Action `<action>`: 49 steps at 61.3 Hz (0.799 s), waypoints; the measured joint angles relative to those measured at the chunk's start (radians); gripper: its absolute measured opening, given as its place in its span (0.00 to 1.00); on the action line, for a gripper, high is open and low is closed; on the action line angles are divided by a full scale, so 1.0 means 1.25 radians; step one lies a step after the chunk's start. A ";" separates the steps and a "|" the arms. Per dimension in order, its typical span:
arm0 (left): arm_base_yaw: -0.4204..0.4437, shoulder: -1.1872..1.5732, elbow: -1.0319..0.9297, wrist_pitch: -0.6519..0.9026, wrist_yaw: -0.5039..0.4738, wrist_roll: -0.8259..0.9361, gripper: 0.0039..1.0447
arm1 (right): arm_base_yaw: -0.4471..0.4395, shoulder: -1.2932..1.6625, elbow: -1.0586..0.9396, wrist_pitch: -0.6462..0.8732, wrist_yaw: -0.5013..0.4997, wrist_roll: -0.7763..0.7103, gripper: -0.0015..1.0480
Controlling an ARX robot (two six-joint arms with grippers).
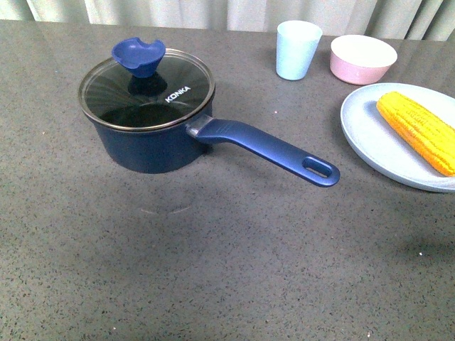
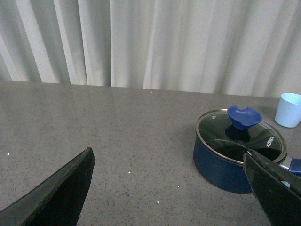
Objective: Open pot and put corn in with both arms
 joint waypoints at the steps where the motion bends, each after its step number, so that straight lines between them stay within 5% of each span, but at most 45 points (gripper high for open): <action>1: 0.000 0.000 0.000 0.000 0.000 0.000 0.92 | 0.000 0.000 0.000 0.000 0.000 0.000 0.91; 49: 0.000 0.000 0.000 0.000 0.000 0.000 0.92 | 0.000 0.000 0.000 0.000 0.000 0.000 0.91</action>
